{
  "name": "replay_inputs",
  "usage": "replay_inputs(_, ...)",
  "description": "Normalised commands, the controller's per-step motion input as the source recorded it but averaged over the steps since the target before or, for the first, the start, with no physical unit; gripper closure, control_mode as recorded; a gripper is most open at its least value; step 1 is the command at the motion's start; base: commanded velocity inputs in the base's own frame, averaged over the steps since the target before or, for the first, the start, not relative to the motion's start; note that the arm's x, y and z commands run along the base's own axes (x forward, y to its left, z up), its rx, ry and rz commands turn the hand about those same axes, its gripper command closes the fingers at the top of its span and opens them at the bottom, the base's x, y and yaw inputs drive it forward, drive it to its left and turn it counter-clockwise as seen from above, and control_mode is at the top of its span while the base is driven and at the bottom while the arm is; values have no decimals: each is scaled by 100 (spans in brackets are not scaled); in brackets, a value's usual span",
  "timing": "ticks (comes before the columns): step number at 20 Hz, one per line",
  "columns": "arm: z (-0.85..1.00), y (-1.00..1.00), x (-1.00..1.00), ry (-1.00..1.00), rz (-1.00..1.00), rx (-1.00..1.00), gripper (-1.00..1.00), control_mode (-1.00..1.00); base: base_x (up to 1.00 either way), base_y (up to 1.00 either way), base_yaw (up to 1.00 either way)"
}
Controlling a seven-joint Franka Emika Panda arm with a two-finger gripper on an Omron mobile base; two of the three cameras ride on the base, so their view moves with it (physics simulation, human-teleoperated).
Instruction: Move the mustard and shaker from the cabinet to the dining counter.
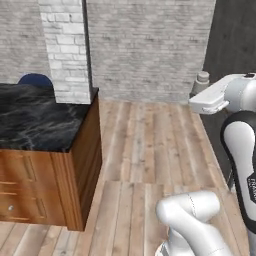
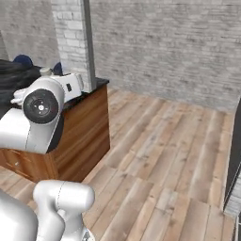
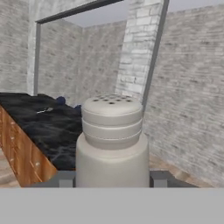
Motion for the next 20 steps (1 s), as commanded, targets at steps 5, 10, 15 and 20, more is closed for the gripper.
replay_inputs(5, 0, 0, 0, 0, 0, 0, 100, 100, 48, 15, 54)
replay_inputs(10, 0, 0, 0, 0, 0, 0, 100, 100, 44, -28, 84)
replay_inputs(15, 0, 0, 0, 0, 0, 0, 100, 100, 40, -30, 57)
replay_inputs(20, 0, 0, 0, 0, 0, 0, 100, 100, 50, -10, 22)
